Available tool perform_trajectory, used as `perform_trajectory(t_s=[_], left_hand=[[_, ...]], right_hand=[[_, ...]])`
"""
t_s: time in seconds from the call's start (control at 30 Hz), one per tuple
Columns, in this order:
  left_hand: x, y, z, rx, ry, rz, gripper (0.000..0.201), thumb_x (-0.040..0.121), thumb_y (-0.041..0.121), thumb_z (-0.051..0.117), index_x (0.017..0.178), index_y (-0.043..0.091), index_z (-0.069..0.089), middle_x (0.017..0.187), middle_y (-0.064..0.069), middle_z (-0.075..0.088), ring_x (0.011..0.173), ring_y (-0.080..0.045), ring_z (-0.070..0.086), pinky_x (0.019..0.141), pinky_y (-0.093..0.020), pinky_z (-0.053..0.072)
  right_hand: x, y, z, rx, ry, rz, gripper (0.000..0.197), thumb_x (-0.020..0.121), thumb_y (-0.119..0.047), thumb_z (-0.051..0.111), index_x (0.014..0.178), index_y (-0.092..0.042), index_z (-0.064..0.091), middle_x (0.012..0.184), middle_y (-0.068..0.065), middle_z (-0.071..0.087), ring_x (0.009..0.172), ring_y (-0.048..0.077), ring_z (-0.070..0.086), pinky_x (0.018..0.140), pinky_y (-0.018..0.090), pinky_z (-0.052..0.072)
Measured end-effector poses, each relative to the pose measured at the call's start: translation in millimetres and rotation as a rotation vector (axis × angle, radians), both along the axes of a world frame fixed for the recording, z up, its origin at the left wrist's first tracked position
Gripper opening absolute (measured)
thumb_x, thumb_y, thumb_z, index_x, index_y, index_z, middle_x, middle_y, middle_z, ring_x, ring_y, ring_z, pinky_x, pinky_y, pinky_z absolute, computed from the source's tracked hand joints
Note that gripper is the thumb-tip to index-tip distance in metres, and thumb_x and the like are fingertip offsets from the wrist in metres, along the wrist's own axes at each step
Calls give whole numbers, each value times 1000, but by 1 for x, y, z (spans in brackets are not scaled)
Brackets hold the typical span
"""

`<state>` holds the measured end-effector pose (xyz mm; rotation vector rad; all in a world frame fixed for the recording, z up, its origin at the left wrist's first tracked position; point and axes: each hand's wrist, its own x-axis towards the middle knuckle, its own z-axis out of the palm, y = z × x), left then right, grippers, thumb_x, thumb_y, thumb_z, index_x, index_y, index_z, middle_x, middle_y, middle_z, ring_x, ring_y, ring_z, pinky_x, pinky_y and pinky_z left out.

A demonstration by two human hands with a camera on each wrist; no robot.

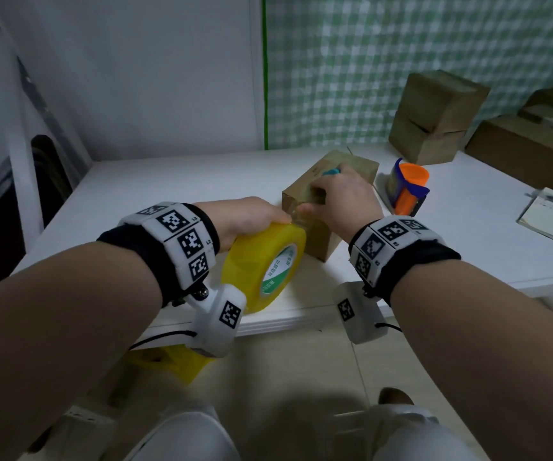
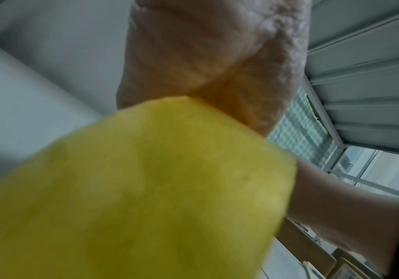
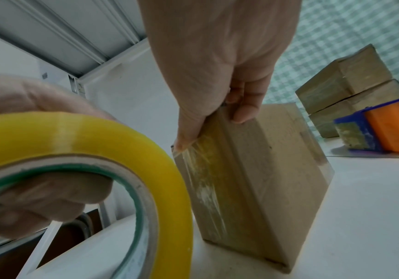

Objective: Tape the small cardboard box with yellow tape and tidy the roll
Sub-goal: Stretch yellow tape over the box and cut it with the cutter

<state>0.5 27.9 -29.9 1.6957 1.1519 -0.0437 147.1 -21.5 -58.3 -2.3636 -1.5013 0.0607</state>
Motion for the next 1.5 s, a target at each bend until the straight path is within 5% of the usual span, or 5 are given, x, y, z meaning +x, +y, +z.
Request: perform_trajectory(t_s=[0.17, 0.47, 0.93, 1.23, 1.5], left_hand=[[10, -5, 2, 68, 90, -33, 37, 95, 28, 49, 124, 6, 56, 113, -16, 64, 97, -31, 62, 85, -37, 51], [12, -9, 7, 122, 133, -22, 35, 97, 27, 48, 125, 7, 53, 93, -10, 58, 72, -21, 55, 70, -32, 47], [5, -4, 5, 122, 108, 79, 33, 94, 25, 52, 122, 9, 56, 101, -13, 58, 77, -26, 56, 79, -37, 48], [6, -5, 7, 148, 124, 56, 24, 94, 24, 52, 113, 11, 57, 92, -12, 58, 71, -22, 54, 78, -35, 47], [5, 0, 5, 117, 136, 48, 34, 94, 28, 52, 122, 9, 55, 102, -14, 60, 88, -29, 57, 83, -40, 49]], right_hand=[[1, 0, 1, 1, -20, 13, 55, 78, -53, 65, 120, -18, 64, 121, 10, 50, 108, 29, 57, 90, 35, 46], [3, 2, 3, -7, -16, 47, 42, 87, -47, 57, 110, -13, 67, 114, 13, 54, 103, 29, 56, 88, 36, 47], [6, -4, 25, 110, 821, 53, 43, 97, -9, 47, 139, -5, 43, 125, 19, 56, 82, 20, 65, 80, 33, 58], [-9, -1, 21, -23, 349, 101, 14, 79, -6, 63, 92, -6, 70, 67, 3, 61, 58, 13, 58, 53, 23, 53], [-15, 5, 14, -10, 229, 107, 23, 78, -22, 67, 97, -9, 70, 87, 7, 67, 83, 25, 66, 73, 35, 57]])
